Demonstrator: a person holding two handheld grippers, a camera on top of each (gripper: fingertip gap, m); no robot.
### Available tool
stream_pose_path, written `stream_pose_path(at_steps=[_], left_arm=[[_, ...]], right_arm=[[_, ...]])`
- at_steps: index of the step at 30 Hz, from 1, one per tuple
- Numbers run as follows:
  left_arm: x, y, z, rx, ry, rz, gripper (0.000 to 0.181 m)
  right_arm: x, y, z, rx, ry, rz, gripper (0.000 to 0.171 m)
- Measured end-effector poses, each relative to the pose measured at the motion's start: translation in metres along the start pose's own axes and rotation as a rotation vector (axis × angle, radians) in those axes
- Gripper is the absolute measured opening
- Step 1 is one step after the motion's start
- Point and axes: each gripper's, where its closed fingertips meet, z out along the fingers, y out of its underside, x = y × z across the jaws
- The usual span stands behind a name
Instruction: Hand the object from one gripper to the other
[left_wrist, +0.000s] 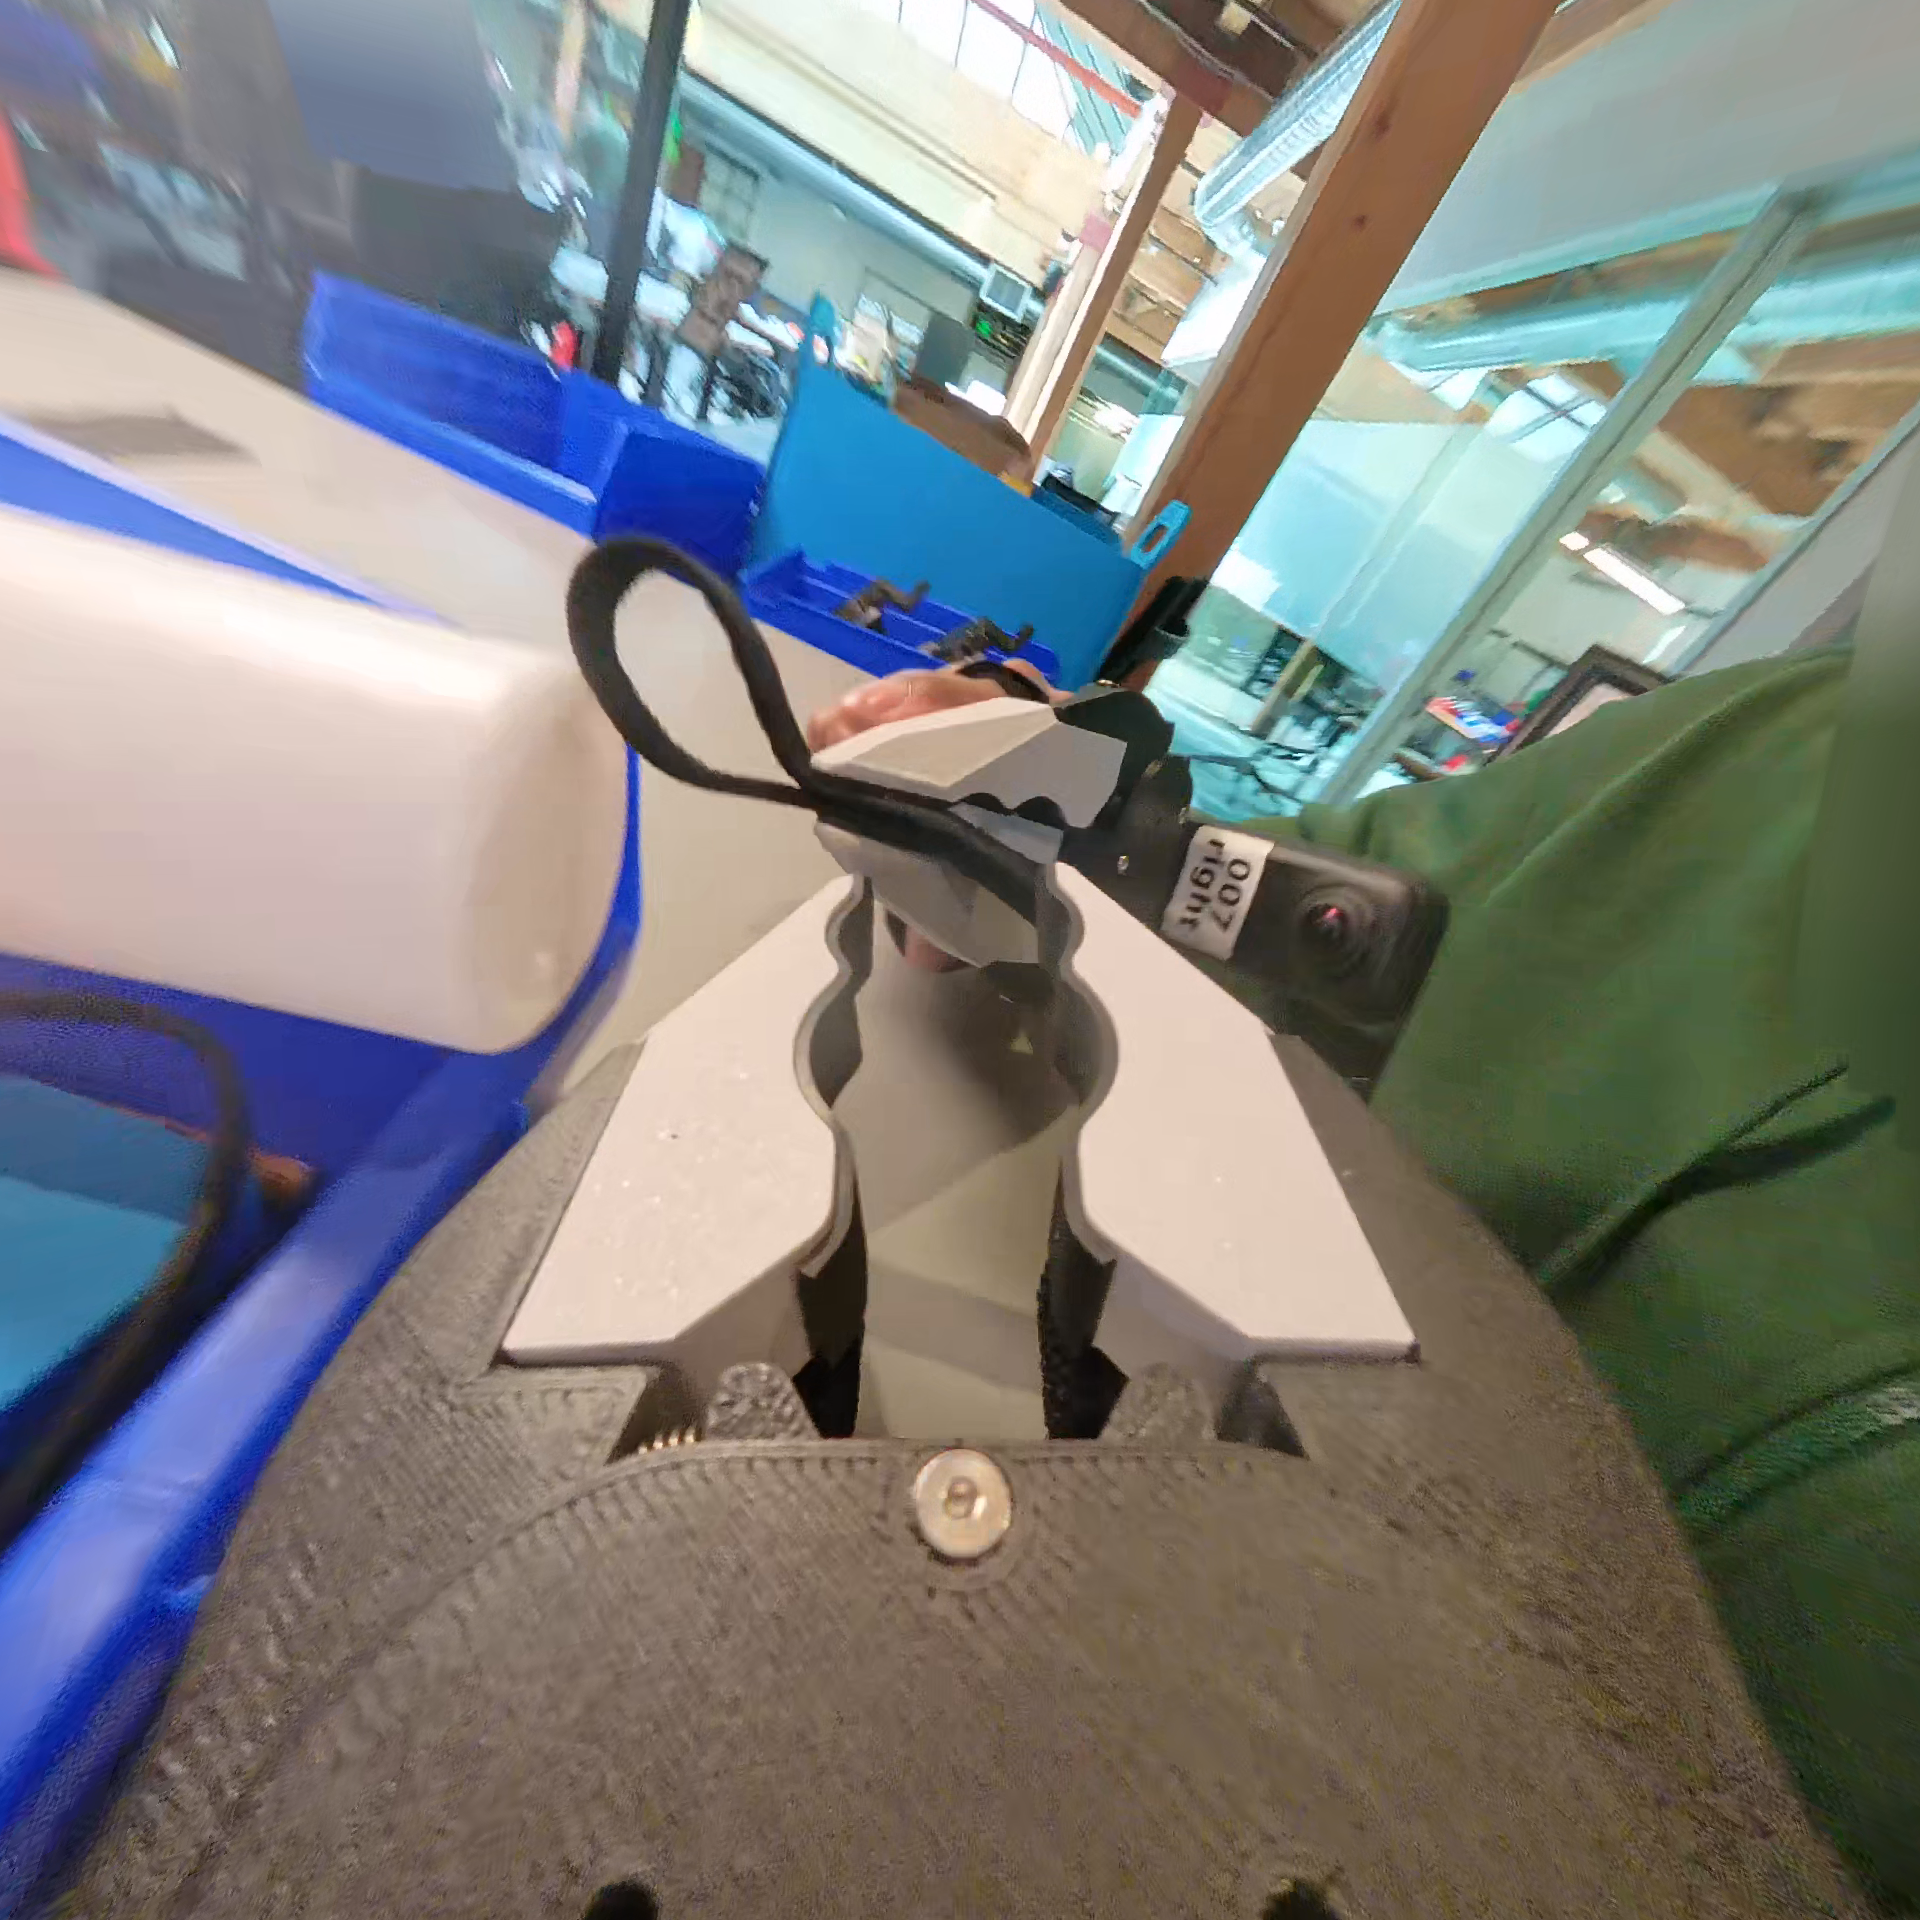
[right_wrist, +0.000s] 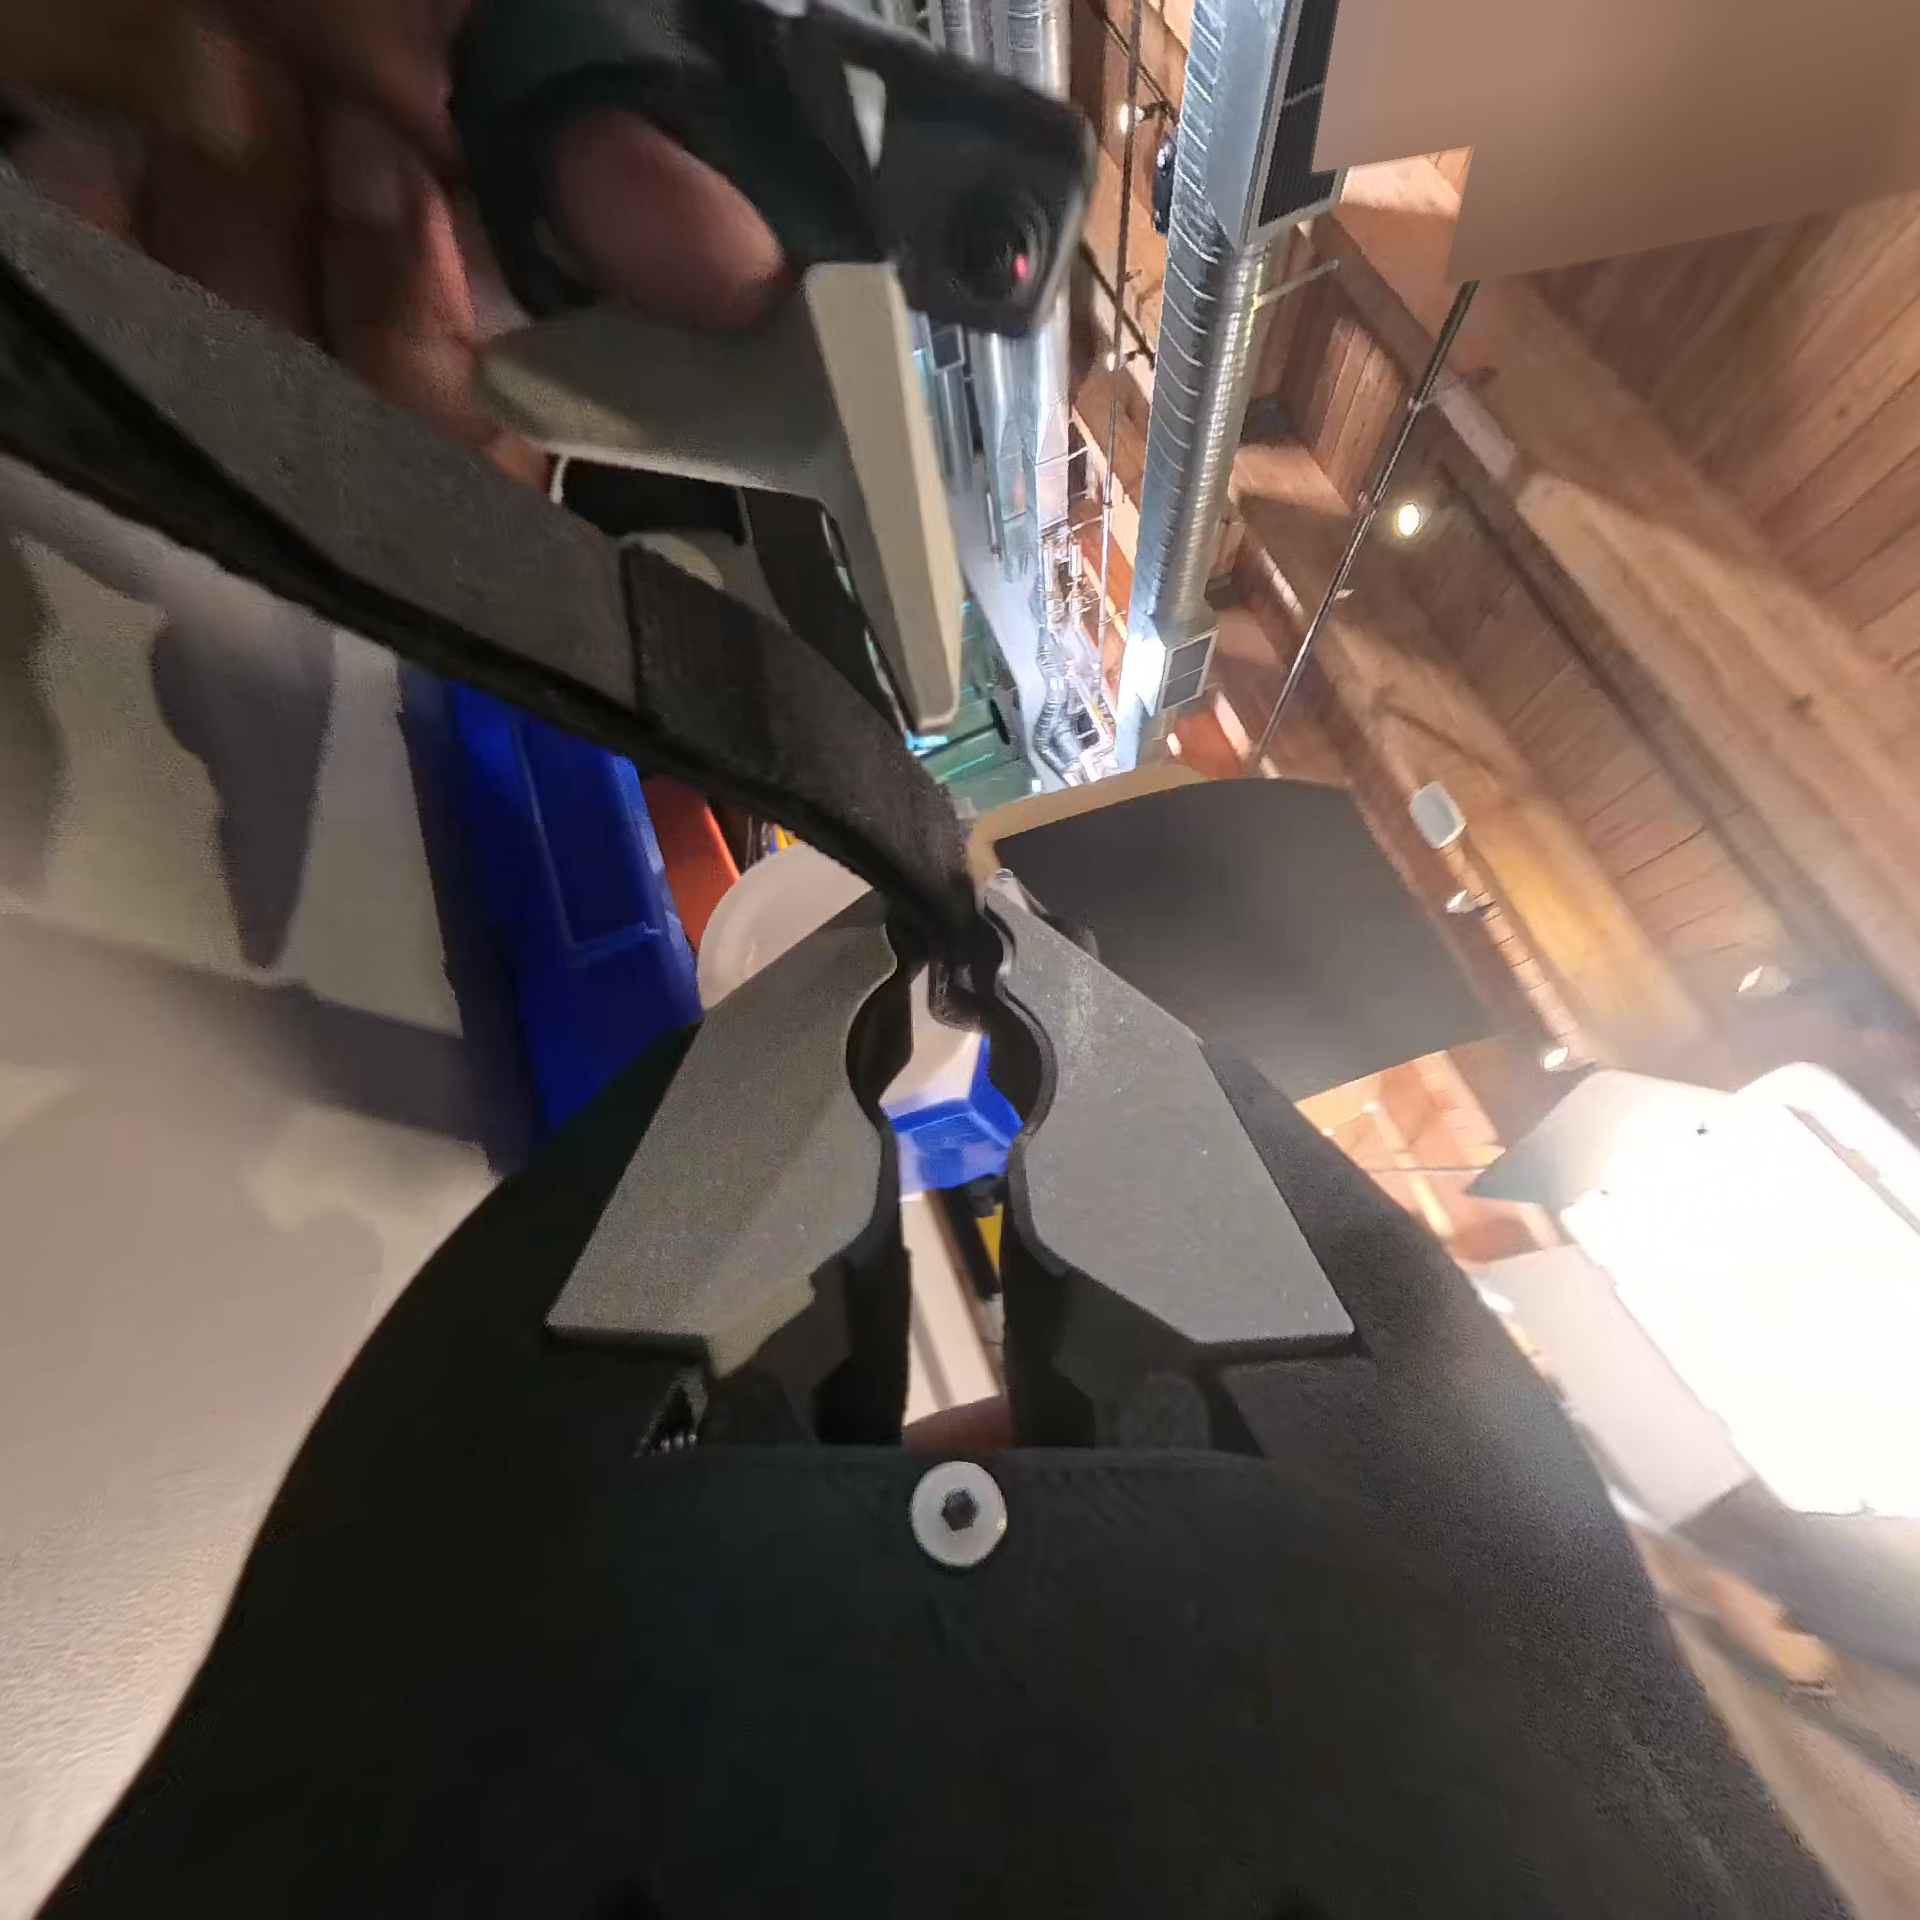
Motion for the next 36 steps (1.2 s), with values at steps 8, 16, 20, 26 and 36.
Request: stream_pose_path(at_steps=[8,16,20,26,36], left_arm=[[-0.018,-0.017,-0.011,0.071,-0.165,0.181,0.032],[-0.071,0.035,-0.021,-0.327,-0.546,0.229,0.03],[-0.064,0.045,-0.014,-0.388,-0.528,0.288,0.032],[-0.065,0.05,-0.013,-0.413,-0.53,0.309,0.039],[-0.06,0.055,-0.009,-0.423,-0.475,0.284,0.046]], right_arm=[[0.013,0.004,-0.001,0.031,-0.078,0.473,0.006],[0.004,0.006,0.0,0.05,-0.236,0.83,0.006],[-0.005,0.004,0.0,0.047,-0.328,0.95,0.006],[-0.021,-0.004,-0.003,0.04,-0.485,1.064,0.005],[-0.028,-0.006,-0.011,0.02,-0.629,1.171,0.006]])
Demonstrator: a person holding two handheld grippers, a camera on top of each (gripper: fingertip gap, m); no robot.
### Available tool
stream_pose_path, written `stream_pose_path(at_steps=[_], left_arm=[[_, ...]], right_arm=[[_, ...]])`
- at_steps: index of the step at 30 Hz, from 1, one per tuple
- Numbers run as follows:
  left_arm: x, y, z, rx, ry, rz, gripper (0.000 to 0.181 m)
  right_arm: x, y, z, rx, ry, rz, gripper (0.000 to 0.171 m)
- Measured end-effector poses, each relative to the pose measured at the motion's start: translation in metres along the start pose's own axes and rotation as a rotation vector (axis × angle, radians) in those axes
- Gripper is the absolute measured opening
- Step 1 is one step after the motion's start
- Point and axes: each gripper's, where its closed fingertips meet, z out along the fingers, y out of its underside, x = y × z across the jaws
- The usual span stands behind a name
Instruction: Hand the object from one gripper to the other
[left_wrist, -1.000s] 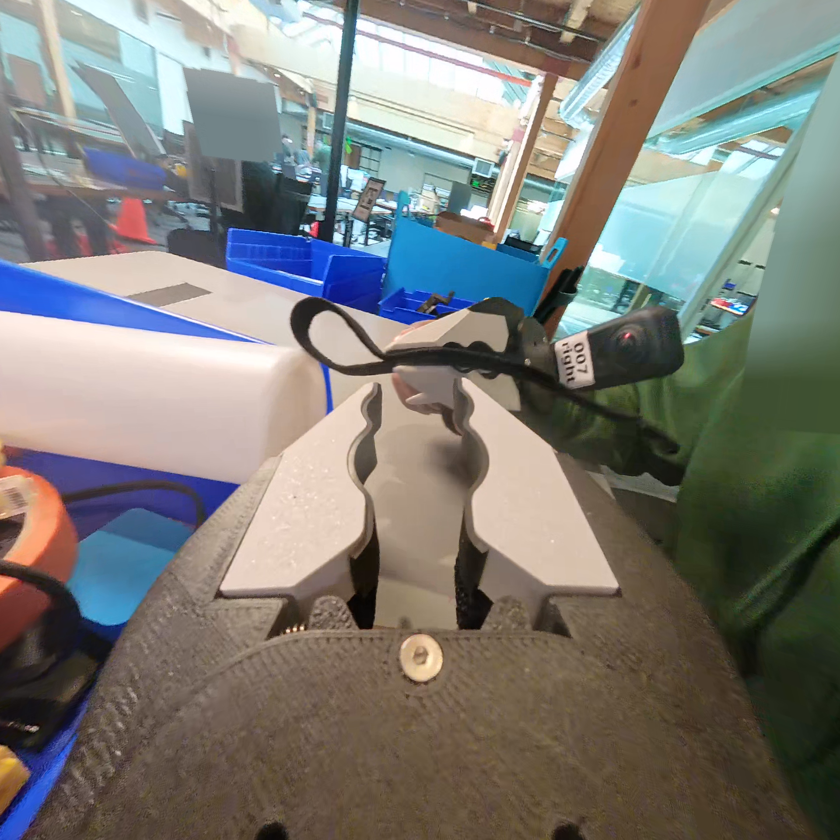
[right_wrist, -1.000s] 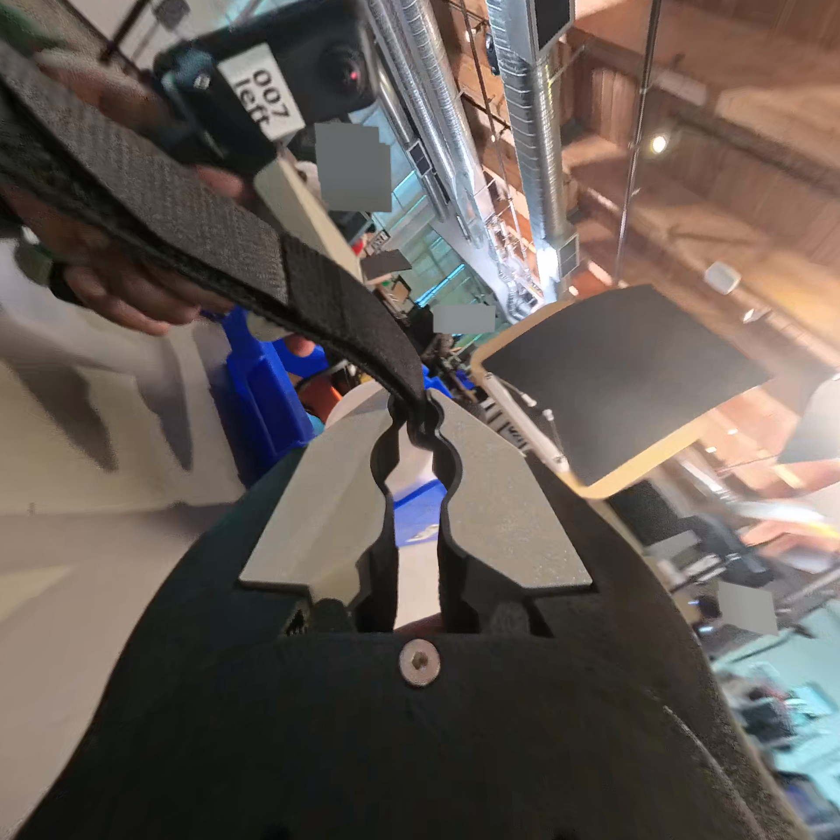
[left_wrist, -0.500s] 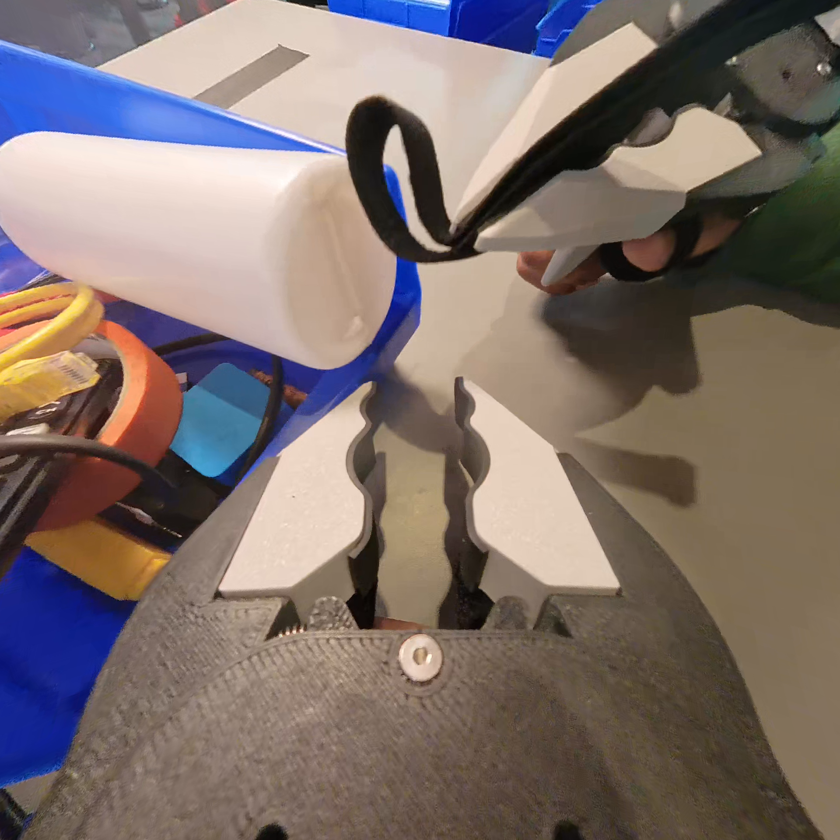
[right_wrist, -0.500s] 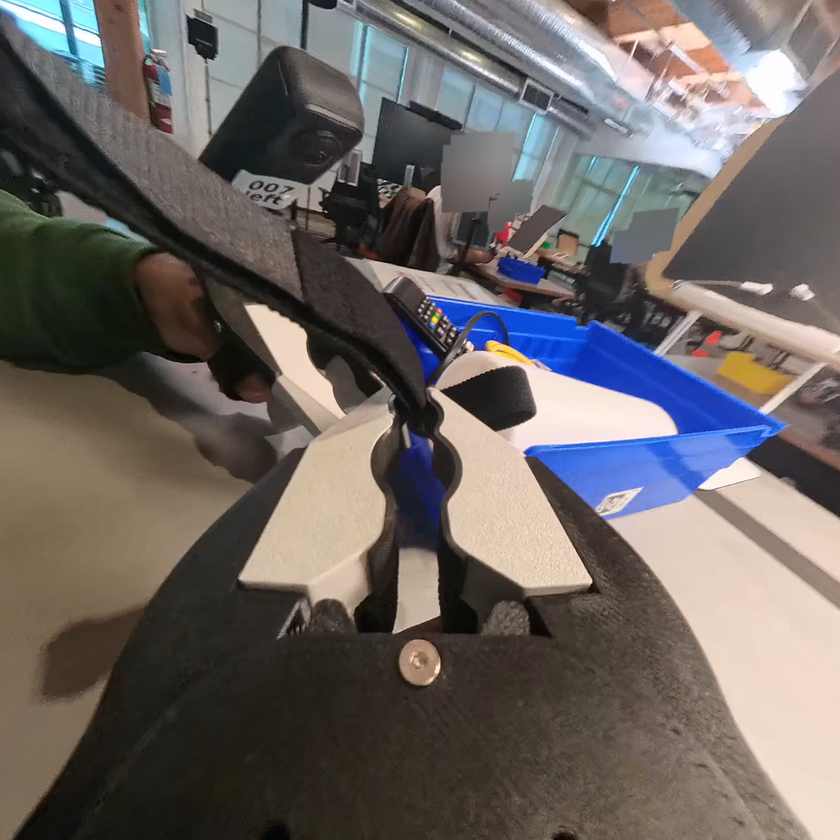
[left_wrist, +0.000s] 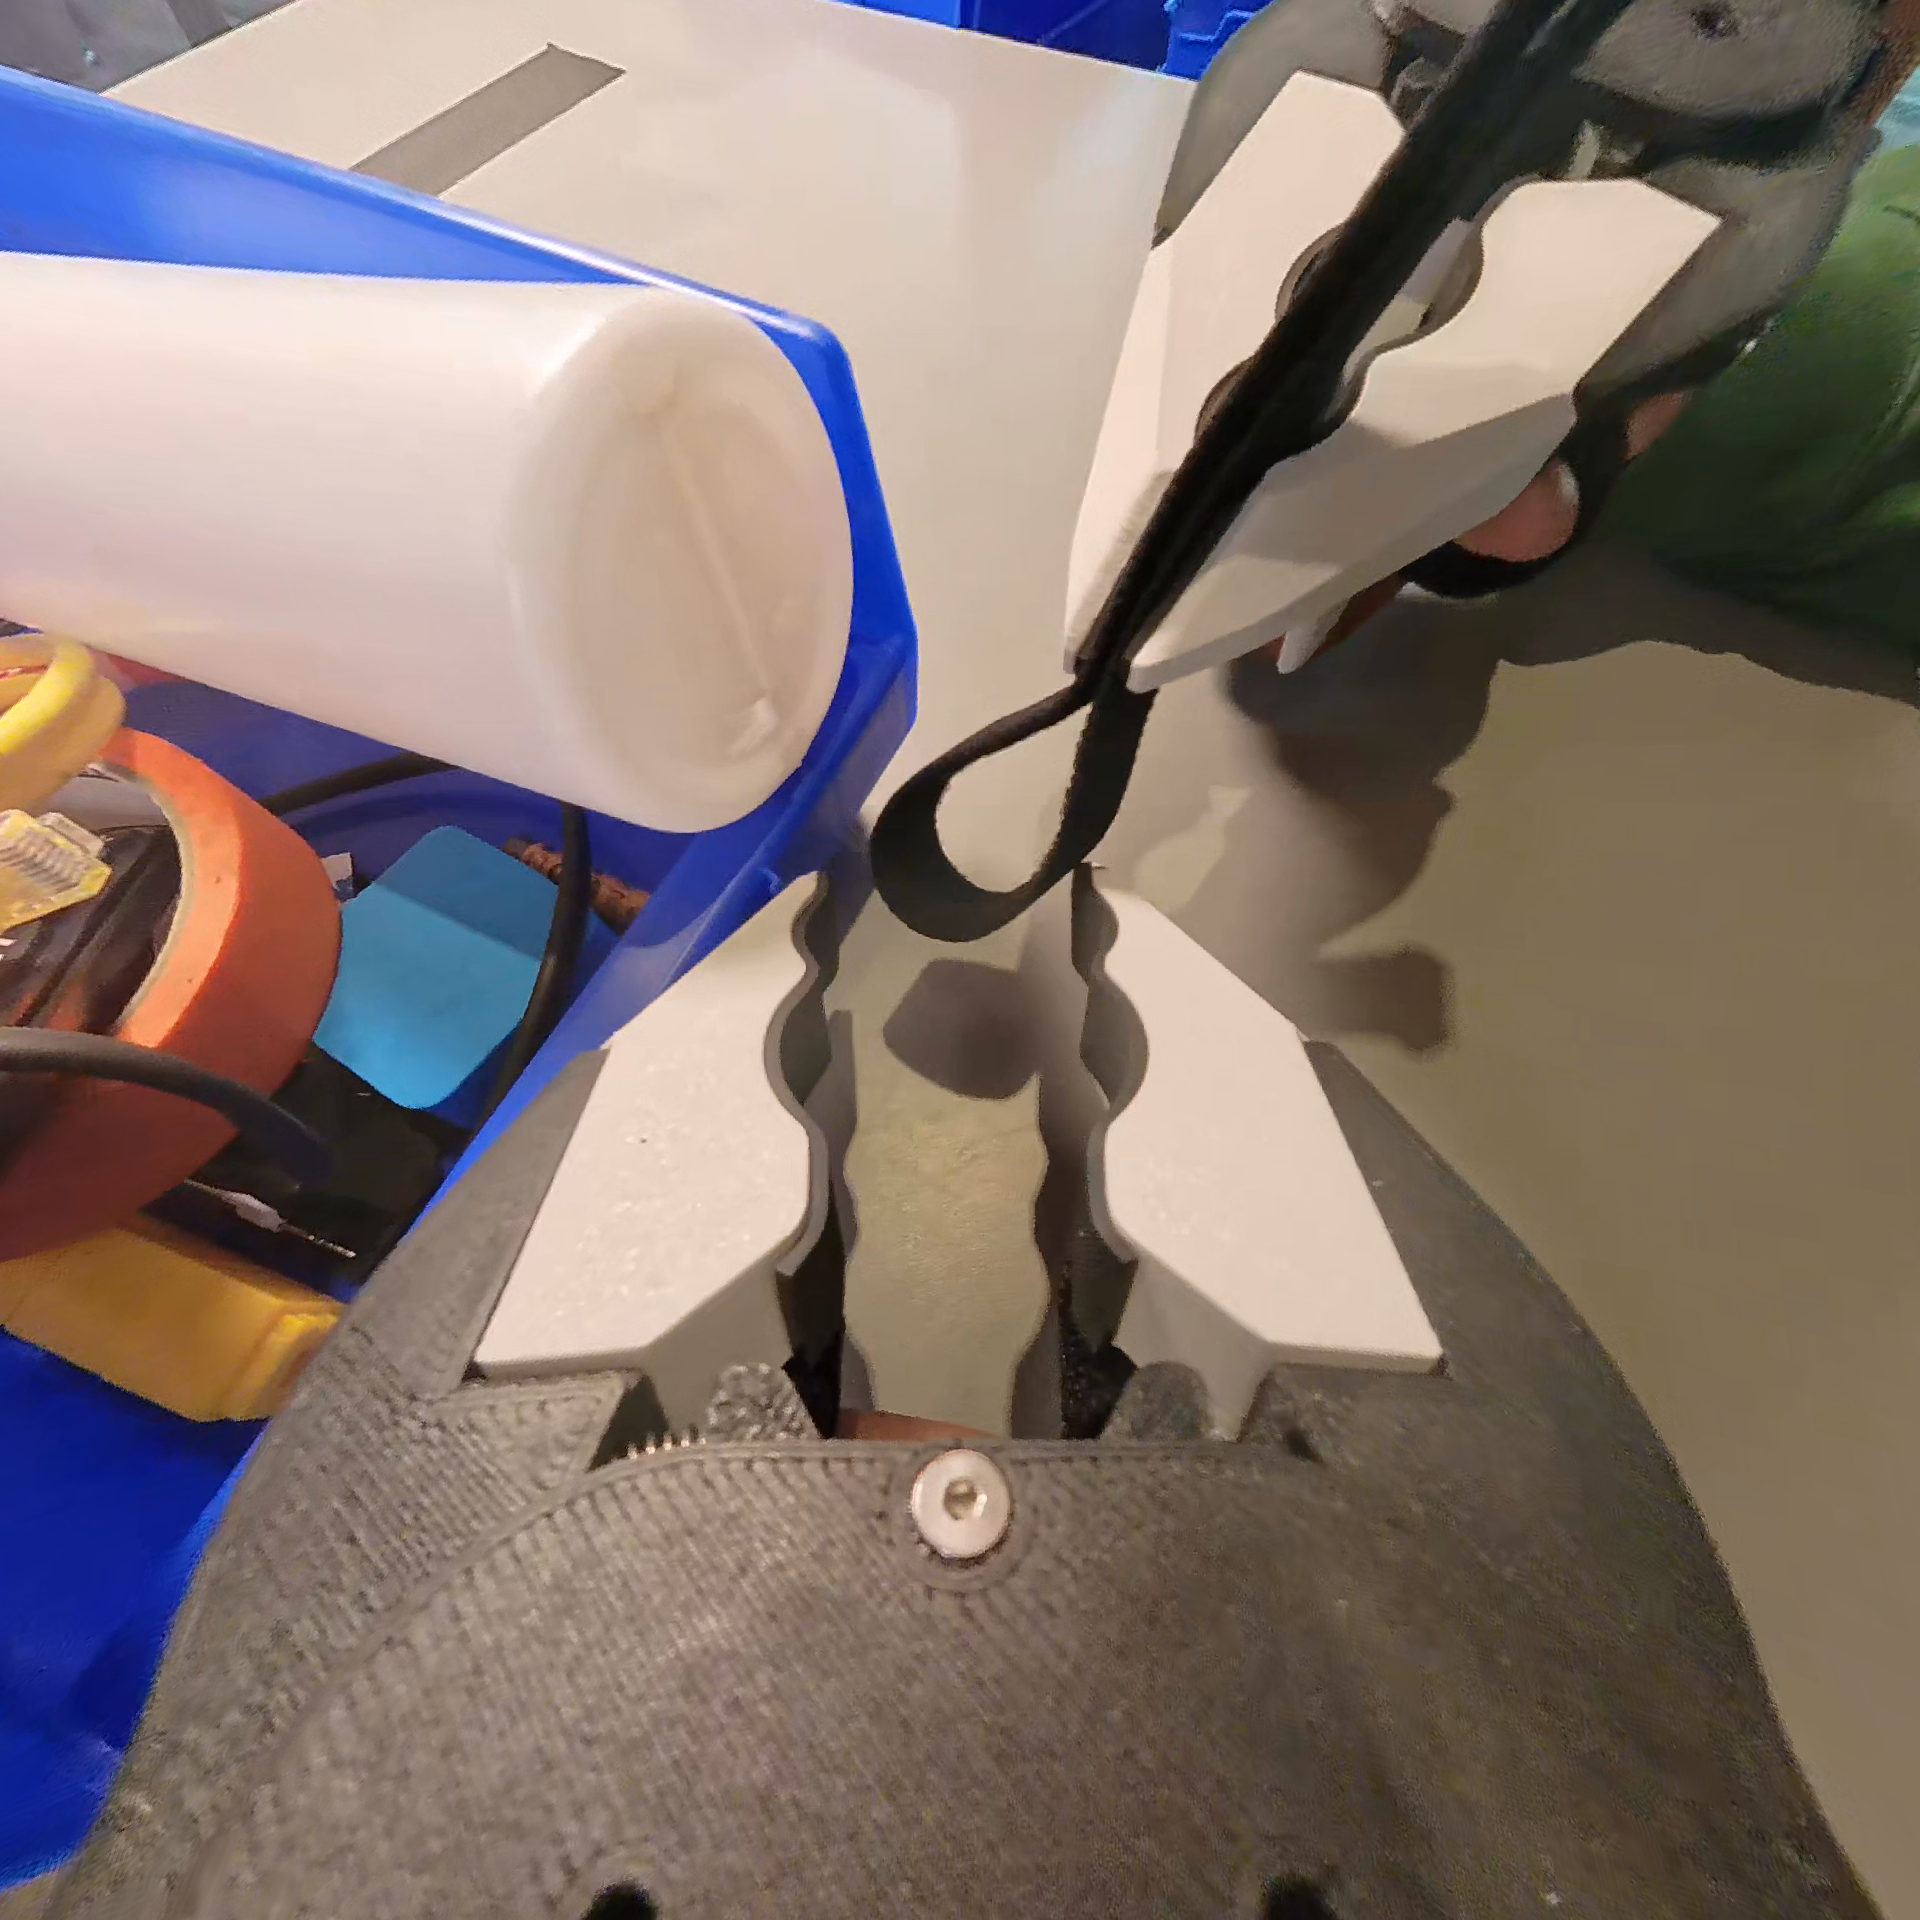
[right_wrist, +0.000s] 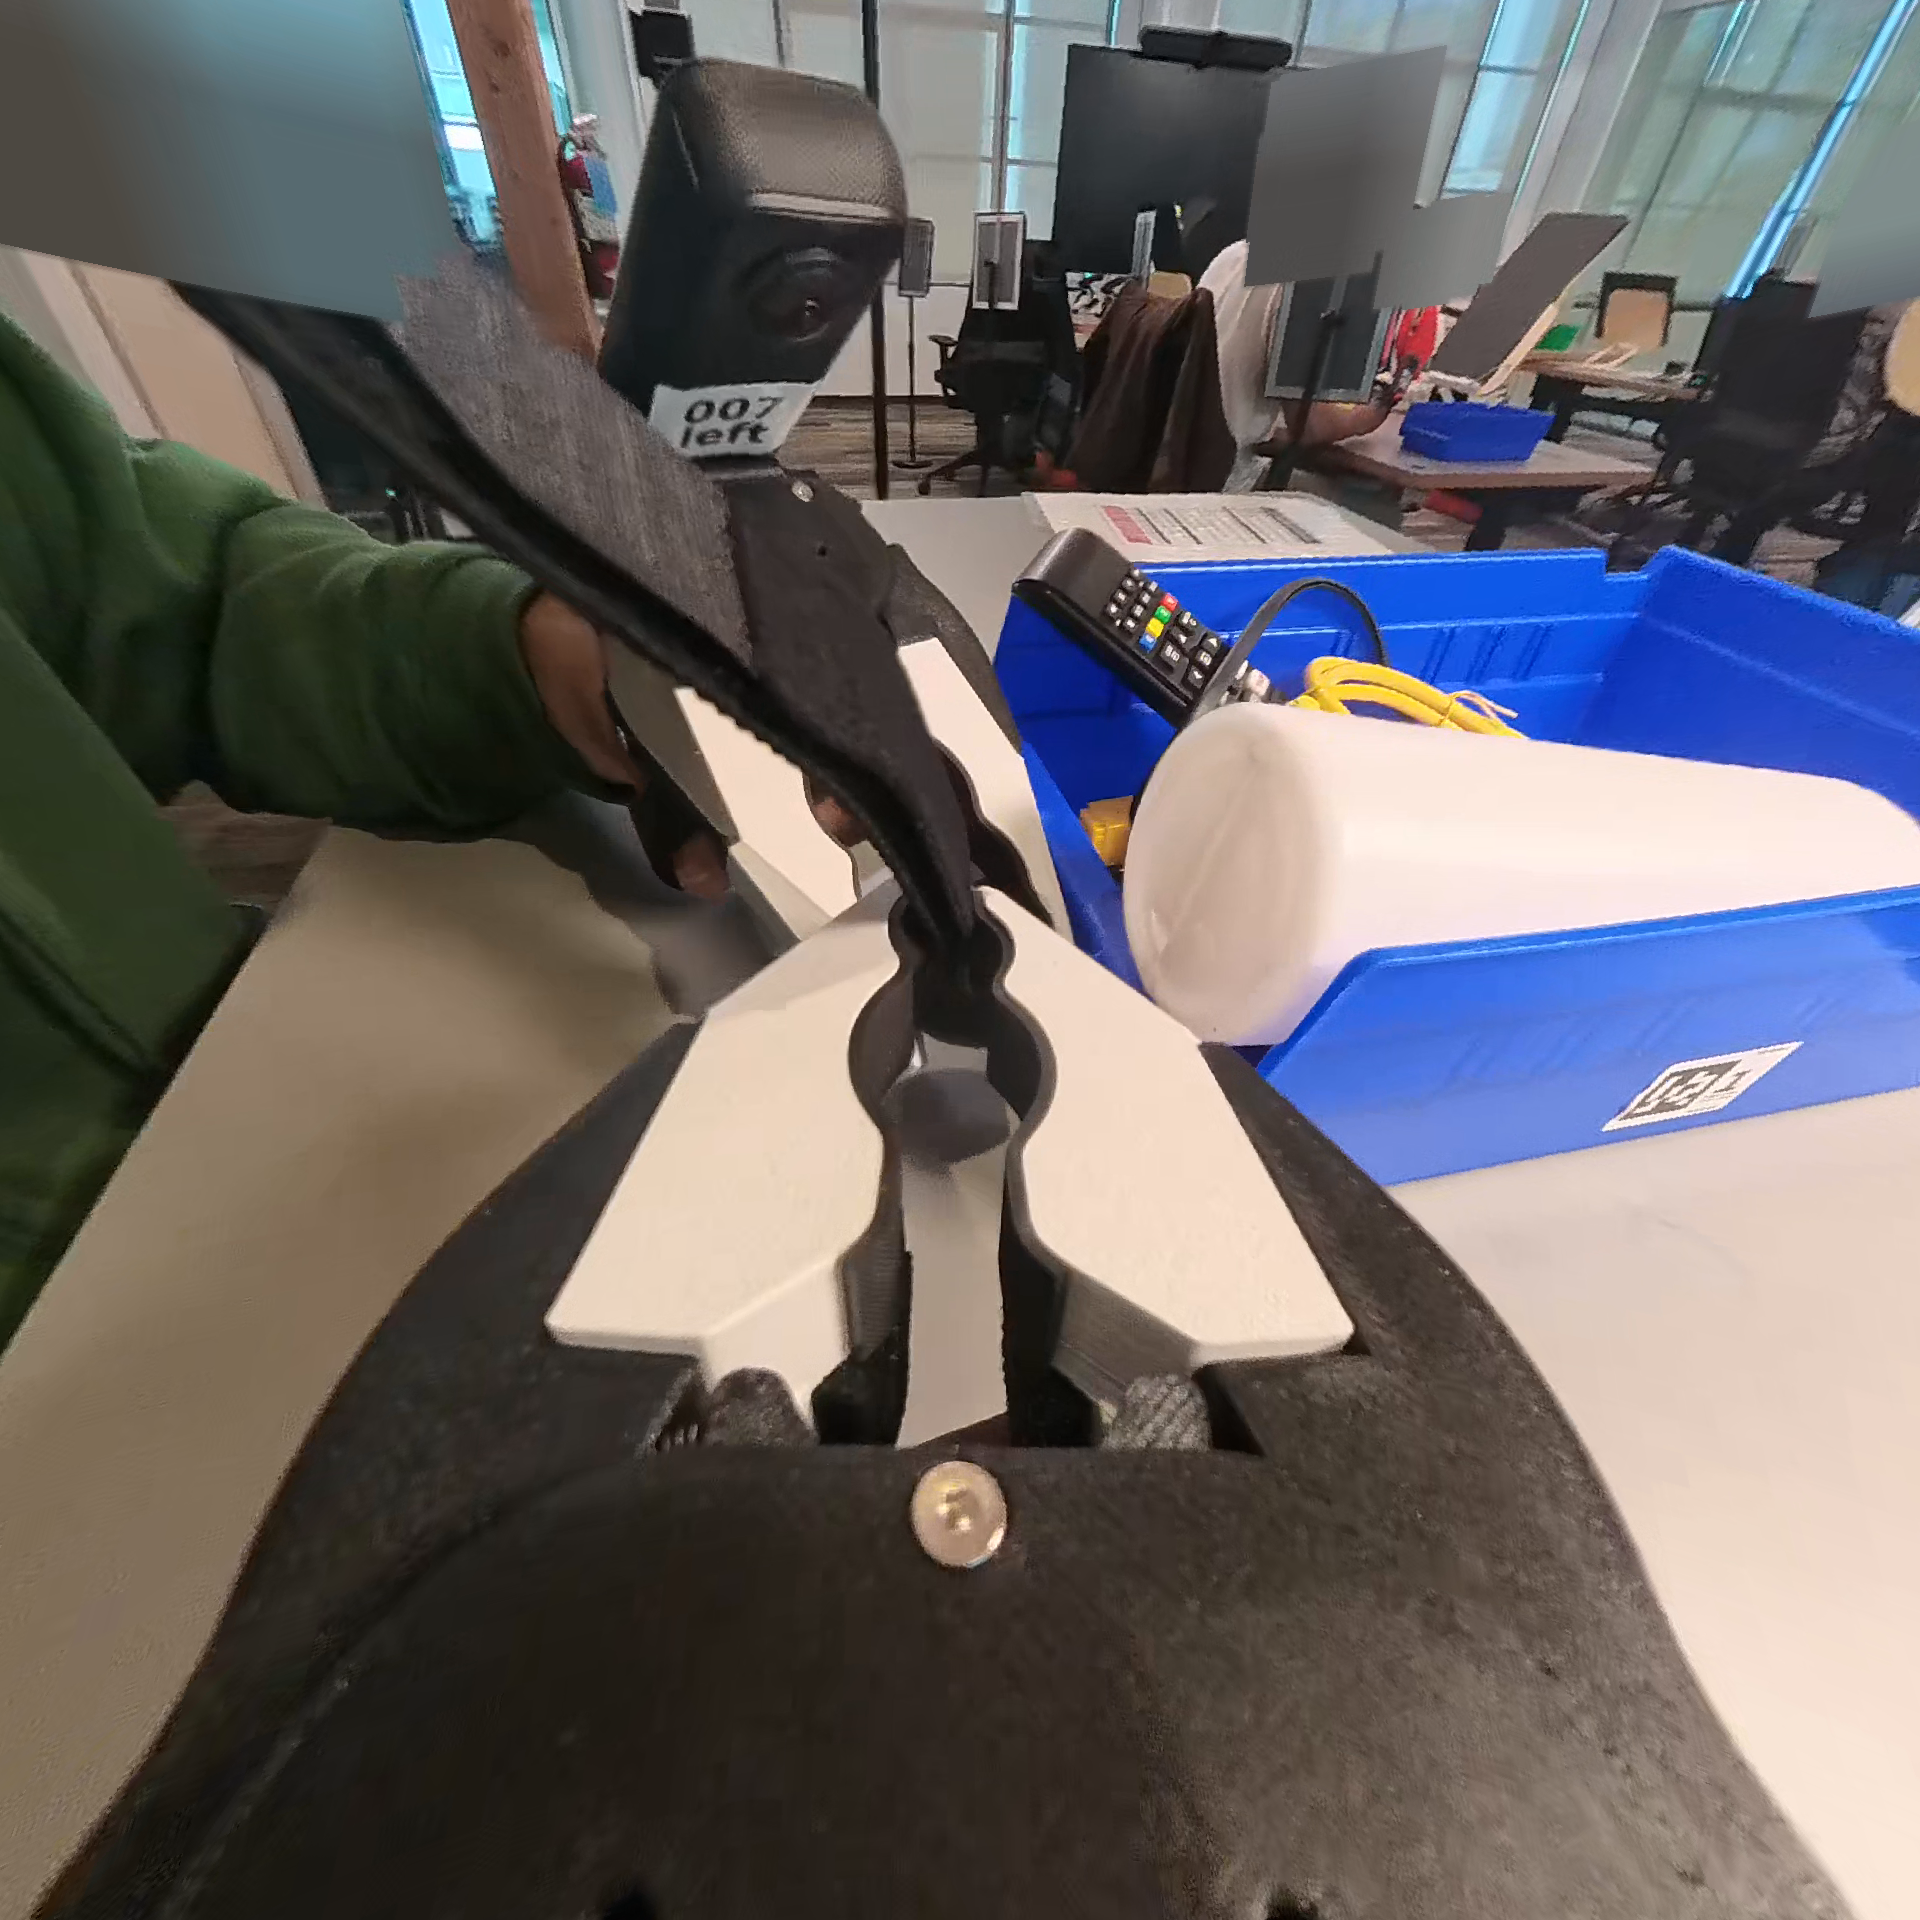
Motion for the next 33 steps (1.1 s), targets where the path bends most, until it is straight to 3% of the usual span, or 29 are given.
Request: stream_pose_path(at_steps=[14,33], left_arm=[[0.031,-0.014,-0.004,0.085,0.132,0.099,0.053],[0.048,-0.042,-0.02,0.275,0.369,-0.161,0.038]], right_arm=[[-0.011,0.015,0.003,-0.08,-0.132,0.199,0.006],[-0.028,0.035,0.008,-0.226,-0.195,0.243,0.006]])
